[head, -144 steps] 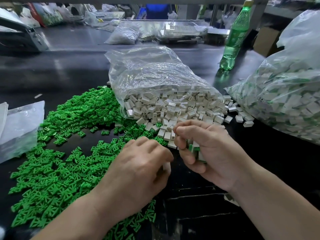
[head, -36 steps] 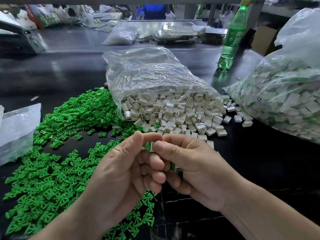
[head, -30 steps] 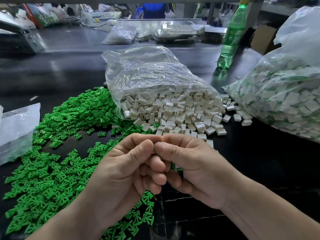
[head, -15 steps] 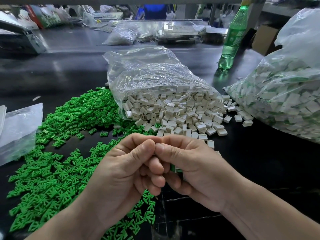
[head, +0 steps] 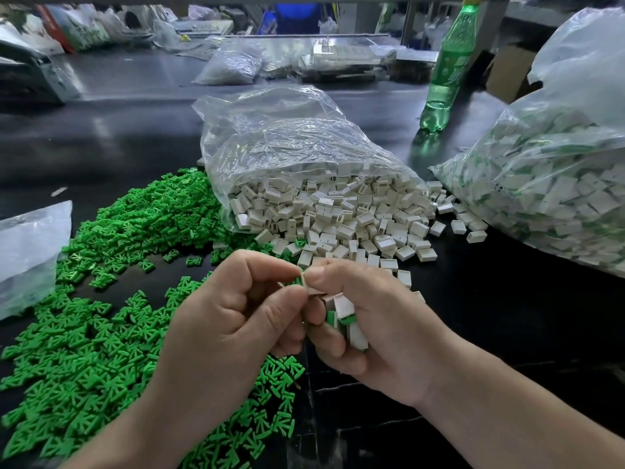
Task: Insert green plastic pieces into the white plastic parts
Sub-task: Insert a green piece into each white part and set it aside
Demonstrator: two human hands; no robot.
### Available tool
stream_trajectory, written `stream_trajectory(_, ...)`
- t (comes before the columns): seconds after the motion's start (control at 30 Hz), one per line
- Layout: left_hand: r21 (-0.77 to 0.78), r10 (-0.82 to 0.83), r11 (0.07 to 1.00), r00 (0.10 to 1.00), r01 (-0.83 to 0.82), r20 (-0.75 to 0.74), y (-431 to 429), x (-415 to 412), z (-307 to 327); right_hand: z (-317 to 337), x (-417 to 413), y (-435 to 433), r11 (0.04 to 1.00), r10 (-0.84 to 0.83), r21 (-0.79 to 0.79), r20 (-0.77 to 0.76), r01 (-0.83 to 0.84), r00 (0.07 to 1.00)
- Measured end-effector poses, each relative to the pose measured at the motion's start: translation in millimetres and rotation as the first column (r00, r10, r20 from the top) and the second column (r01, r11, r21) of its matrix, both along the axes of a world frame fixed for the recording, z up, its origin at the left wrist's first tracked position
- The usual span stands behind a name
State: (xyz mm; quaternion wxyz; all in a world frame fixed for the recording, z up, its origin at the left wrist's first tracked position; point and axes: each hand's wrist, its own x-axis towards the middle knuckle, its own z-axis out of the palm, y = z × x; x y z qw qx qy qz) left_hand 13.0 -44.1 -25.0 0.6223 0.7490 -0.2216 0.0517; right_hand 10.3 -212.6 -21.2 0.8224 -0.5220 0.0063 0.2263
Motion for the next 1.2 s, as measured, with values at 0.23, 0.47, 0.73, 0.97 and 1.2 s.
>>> stream_trajectory(0.23, 0.609, -0.006, 0.779, 0.970, -0.147, 0.243, 6.8, 14.9, -8.5, 6.1, 11.8, -18.4, 0.887, -0.025, 0.462, 0.042, 0.002, 0.999)
stream_trajectory(0.47, 0.926, -0.241, 0.369, 0.953, -0.084, 0.182, 0.5, 20.1, -15.4, 5.5, 17.2, -25.4, 0.909, -0.237, 0.337, -0.063, 0.244, 0.969)
stream_trajectory(0.73, 0.794, -0.181, 0.561, 0.901, -0.234, 0.393, 3.9, 21.1, -13.3, 2.3, 17.6, -25.9, 0.941, -0.328, 0.106, 0.039, 0.322, 0.944)
stream_trajectory(0.97, 0.886, -0.167, 0.407, 0.936, -0.221, 0.311, 1.7, 23.5, -12.7, -1.0, 15.9, -20.7, 0.942, -0.313, -0.094, 0.100, 0.323, 0.944)
stream_trajectory(1.2, 0.822, -0.130, 0.514, 0.926, -0.244, 0.356, 4.8, 22.6, -13.8, 3.9, 18.7, -29.9, 0.910, -0.384, -0.114, 0.132, 0.399, 0.914)
